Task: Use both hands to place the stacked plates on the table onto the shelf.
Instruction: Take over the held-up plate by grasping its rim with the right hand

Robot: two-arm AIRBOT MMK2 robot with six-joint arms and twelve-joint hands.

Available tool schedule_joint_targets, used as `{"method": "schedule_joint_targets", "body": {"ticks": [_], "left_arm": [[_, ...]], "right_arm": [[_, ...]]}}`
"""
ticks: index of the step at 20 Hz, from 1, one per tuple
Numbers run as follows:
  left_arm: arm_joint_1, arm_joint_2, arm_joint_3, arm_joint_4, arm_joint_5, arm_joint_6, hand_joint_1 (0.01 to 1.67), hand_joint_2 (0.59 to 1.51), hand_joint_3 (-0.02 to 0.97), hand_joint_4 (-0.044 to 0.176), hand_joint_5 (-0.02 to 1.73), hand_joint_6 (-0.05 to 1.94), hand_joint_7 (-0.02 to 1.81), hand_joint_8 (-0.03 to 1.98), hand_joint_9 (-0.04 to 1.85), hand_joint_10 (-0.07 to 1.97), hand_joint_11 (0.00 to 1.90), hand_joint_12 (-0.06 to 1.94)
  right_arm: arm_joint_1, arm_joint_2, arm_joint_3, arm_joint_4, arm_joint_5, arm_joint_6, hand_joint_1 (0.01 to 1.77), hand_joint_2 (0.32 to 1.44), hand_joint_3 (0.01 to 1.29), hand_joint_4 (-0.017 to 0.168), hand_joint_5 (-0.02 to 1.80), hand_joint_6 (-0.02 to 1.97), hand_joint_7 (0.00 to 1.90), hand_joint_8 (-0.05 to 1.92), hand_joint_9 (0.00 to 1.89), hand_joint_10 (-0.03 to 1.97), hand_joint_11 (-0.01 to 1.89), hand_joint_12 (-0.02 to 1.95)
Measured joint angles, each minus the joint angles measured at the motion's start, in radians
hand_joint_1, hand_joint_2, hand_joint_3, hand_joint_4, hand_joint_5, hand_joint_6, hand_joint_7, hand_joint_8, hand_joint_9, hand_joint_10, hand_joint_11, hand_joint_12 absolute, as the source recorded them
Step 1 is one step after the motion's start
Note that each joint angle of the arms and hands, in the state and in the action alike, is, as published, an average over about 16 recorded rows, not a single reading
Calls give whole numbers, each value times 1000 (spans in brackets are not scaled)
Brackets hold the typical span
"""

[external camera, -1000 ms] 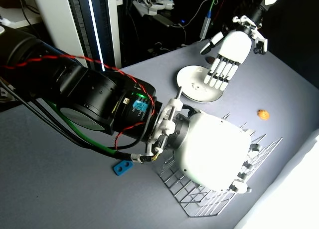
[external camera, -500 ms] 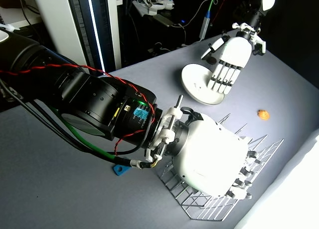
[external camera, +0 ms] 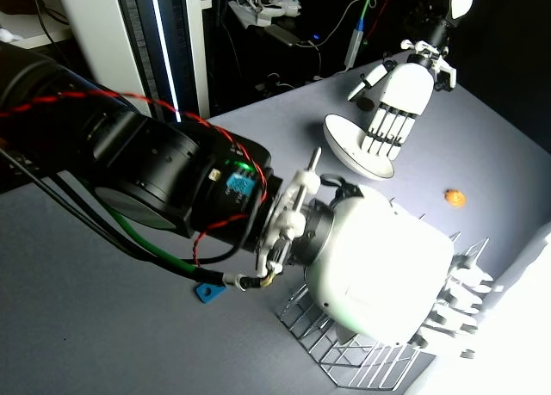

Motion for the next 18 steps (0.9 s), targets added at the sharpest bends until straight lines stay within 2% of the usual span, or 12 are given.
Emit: {"method": "schedule_joint_targets", "body": {"ticks": [5,10,15,18], "left_arm": [[8,5,-9,-10,5,-2,14,1160,3,-8,3,-28,3,-5,-18,-38,14,8],[10,7,-13,-14,7,-3,14,1161,4,-8,8,-28,3,-5,-17,-39,13,9],[10,7,-13,-15,8,-3,15,1162,4,-8,14,-28,5,-5,-16,-39,13,8],[10,7,-13,-16,9,-3,14,1162,4,-8,16,-28,7,-4,-16,-38,13,9]], "right_arm": [[-10,27,-88,-187,84,-18,917,1054,14,0,278,15,293,11,270,-9,97,429],[-52,23,-168,-355,143,-61,1050,983,15,0,122,14,127,10,115,-9,24,225],[-116,-24,-211,-447,147,-138,1224,916,15,4,30,14,28,10,28,-8,20,37],[-155,-66,-217,-462,130,-201,1298,897,14,4,20,14,19,11,21,-8,24,16]]}}
